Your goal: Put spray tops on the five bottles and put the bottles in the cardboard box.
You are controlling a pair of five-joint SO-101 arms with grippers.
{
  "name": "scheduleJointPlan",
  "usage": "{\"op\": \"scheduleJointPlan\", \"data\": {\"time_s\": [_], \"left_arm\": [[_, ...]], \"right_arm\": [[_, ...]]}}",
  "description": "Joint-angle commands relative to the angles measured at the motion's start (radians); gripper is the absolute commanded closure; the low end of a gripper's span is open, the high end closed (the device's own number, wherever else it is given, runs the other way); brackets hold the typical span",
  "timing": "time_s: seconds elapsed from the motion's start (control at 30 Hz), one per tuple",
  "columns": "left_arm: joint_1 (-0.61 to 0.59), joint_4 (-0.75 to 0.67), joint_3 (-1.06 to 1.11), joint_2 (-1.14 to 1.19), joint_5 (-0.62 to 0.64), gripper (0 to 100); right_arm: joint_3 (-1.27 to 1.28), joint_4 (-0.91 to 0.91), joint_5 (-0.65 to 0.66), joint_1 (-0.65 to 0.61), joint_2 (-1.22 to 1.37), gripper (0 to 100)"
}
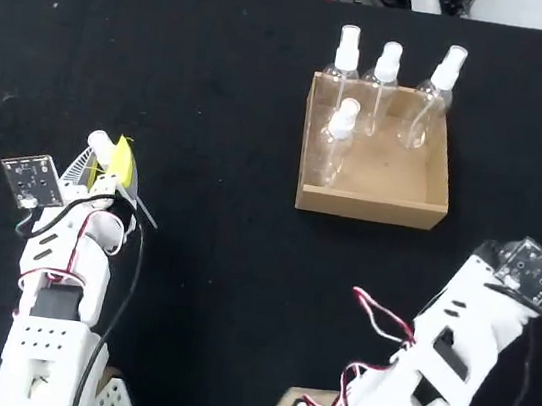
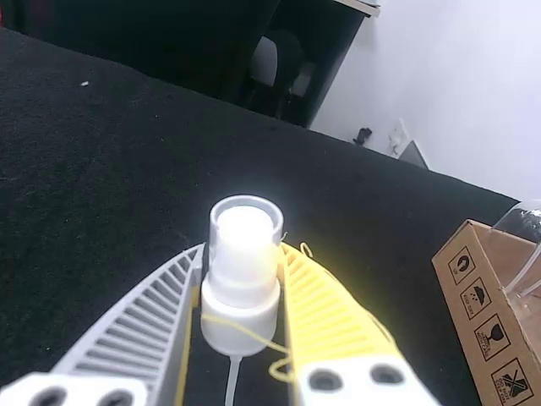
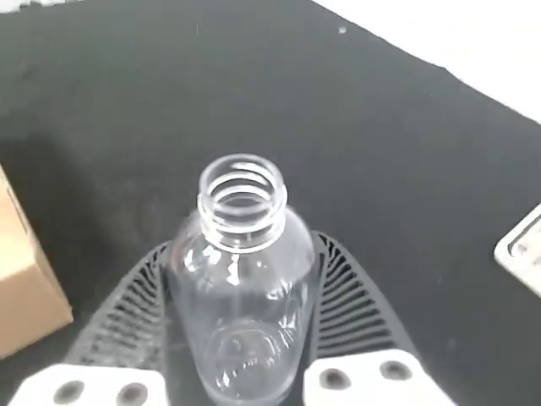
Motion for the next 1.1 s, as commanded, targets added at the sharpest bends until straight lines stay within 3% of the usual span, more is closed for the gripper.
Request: {"op": "scheduleJointPlan", "data": {"time_s": [0.0, 0.43, 0.7, 0.83, 1.07], "left_arm": [[-0.007, -0.025, -0.008, -0.015, 0.0, 97], [-0.008, -0.025, -0.008, -0.015, 0.0, 97], [-0.013, -0.018, -0.015, -0.015, 0.0, 97], [-0.027, -0.017, -0.025, -0.015, 0.002, 97], [-0.027, -0.017, -0.035, -0.015, 0.002, 97]], "right_arm": [[0.013, -0.029, -0.009, -0.006, -0.033, 98.2], [0.044, -0.034, -0.006, -0.006, -0.039, 98.4], [-0.073, 0.017, -0.006, 0.029, -0.041, 98.4], [-0.223, 0.281, -0.012, 0.021, -0.042, 98.4], [-0.575, 0.933, -0.014, -0.034, -0.188, 98.4]]}}
